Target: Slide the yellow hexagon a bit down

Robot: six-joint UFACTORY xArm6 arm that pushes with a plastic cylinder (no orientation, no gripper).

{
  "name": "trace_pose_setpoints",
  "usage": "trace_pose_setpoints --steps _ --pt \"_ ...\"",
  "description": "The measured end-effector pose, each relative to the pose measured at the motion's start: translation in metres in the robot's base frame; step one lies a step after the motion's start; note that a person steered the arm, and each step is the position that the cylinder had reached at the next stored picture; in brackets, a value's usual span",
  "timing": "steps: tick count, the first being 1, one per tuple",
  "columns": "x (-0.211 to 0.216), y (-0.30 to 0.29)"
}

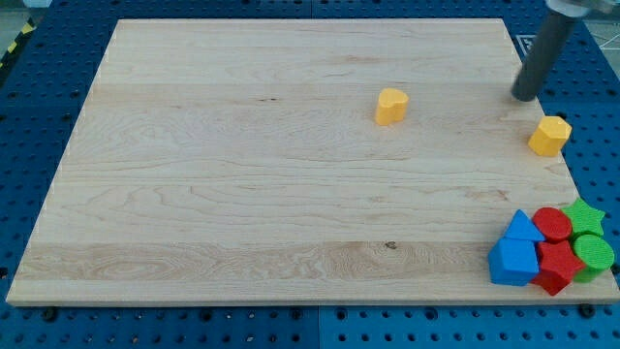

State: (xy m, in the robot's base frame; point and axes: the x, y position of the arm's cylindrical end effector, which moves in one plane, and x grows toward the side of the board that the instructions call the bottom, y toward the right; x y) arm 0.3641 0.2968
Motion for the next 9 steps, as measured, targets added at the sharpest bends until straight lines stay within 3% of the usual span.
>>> trace_pose_setpoints --steps 2,5,9 --pt "0.051 0.038" --pt "0.047 -0.013" --pt "0.053 -0.021"
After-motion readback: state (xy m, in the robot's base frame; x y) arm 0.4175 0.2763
